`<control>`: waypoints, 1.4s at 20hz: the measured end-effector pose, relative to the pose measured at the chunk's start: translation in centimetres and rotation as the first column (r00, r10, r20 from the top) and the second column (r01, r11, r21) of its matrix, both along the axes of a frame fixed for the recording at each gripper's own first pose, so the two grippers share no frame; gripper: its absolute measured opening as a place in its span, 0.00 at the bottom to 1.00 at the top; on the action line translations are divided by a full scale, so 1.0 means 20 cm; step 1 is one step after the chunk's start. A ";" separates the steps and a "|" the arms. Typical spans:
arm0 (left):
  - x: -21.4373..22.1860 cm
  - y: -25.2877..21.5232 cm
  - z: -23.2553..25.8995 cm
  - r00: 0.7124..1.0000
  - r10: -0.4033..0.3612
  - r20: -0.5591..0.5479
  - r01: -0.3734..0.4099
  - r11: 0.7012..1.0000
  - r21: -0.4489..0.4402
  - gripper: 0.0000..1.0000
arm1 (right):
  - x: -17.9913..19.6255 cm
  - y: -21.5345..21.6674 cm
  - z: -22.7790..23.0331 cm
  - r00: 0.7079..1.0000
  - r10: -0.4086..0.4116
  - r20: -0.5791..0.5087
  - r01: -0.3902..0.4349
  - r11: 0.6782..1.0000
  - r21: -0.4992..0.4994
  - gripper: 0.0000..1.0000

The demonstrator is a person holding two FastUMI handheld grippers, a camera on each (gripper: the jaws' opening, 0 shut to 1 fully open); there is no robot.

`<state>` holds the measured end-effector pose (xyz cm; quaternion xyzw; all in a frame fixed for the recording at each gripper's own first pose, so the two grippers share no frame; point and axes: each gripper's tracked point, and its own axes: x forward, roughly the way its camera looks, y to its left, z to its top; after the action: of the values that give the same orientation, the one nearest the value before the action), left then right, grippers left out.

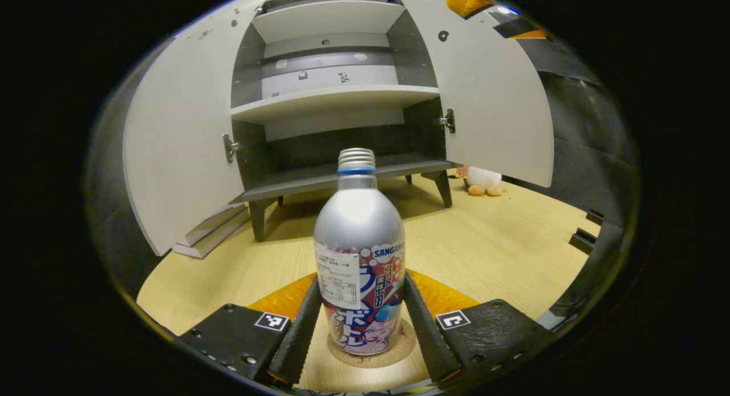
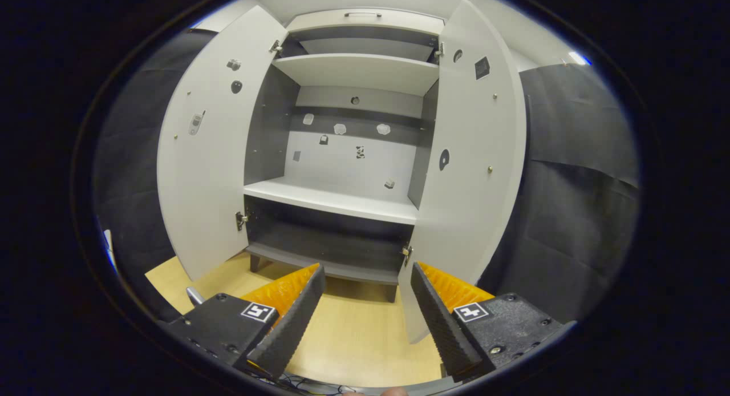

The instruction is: Grasp the bottle in the cabinet with the left hand and place it on the coaster, then close the right door with the right hand and the left door with the left hand.

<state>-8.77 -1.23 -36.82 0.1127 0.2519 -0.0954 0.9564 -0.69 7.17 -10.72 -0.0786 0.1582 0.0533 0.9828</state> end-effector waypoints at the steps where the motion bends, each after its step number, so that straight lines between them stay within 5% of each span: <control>1: 0.00 0.00 0.00 1.000 -0.008 -0.001 0.008 1.000 0.001 0.82 | 0.01 0.00 0.00 1.000 0.003 -0.001 -0.003 1.000 0.002 0.99; 22: -0.14 0.11 0.01 0.993 0.037 -0.112 -0.029 0.997 0.076 0.85 | 0.07 -0.14 -0.02 0.999 -0.032 0.019 0.030 0.997 0.075 1.00; 28: -0.16 0.10 0.02 0.992 0.029 -0.126 -0.018 0.996 0.088 0.96 | 0.07 -0.17 -0.03 0.999 -0.044 0.011 0.043 0.996 0.084 0.99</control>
<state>-11.92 0.70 -36.41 0.1447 0.3174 -0.0800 0.9338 0.77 3.69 -11.38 -0.0343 0.1510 0.0379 0.9872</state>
